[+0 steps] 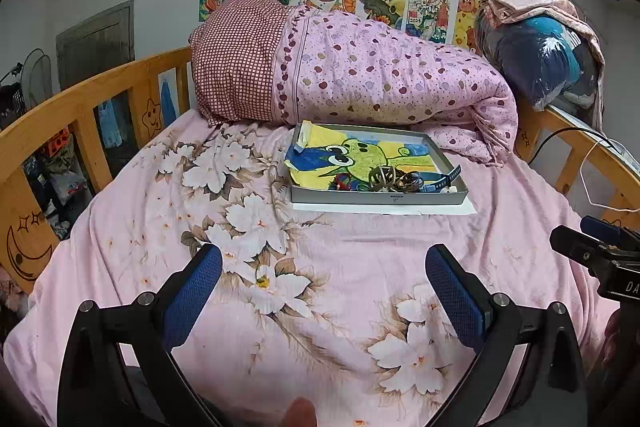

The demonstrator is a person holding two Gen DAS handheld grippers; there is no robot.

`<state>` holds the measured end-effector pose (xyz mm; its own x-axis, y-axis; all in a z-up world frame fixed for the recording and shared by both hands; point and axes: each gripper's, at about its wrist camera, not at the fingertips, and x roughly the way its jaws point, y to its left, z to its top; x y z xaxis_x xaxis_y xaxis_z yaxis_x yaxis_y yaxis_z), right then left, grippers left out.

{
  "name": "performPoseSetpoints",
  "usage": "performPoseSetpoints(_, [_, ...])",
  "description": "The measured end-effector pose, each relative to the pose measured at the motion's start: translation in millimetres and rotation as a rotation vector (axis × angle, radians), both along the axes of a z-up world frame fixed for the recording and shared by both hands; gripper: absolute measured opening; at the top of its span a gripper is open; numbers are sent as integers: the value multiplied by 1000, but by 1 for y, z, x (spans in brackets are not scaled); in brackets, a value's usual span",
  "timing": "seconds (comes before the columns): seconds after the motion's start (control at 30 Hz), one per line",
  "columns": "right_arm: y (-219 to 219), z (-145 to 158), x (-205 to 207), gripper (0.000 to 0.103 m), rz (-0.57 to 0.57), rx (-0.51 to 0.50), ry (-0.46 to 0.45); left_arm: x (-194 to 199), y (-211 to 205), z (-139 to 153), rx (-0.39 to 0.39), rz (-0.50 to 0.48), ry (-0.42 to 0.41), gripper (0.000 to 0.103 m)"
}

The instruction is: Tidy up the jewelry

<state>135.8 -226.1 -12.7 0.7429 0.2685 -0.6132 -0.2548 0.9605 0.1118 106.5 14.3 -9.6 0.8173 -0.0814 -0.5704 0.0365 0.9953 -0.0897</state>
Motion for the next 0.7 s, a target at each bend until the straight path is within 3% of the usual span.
performPoseSetpoints(0.7, [-1,-4,-3,103,6,-4,7,0,3,-1,-5,2,3,100])
